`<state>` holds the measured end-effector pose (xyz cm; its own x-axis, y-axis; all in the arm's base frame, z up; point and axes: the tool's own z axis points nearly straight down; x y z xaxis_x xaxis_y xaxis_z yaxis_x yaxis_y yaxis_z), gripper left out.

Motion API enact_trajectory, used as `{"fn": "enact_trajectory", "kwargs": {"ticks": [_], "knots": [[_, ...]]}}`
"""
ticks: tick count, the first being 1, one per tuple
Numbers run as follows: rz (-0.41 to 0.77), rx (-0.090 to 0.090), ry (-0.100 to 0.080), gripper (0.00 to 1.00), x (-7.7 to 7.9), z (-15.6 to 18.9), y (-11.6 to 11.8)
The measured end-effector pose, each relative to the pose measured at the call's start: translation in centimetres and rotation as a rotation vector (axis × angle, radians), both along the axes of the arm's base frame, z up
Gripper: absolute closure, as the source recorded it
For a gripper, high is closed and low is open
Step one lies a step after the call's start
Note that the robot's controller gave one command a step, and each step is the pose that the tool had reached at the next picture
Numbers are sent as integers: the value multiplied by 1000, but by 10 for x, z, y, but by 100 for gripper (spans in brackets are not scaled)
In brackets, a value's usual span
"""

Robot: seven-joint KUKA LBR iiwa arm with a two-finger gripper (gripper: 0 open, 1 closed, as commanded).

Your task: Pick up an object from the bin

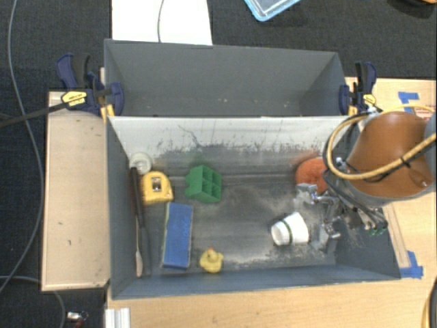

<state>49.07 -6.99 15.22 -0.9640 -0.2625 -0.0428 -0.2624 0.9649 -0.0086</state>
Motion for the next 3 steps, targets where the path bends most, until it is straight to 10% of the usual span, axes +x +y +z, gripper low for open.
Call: {"fn": "enact_trajectory", "kwargs": {"ticks": [1, 3], "knots": [[-215, 10, -4, 0, 7, 9, 48], [97, -3, -7, 0, 2, -43, 46]]}}
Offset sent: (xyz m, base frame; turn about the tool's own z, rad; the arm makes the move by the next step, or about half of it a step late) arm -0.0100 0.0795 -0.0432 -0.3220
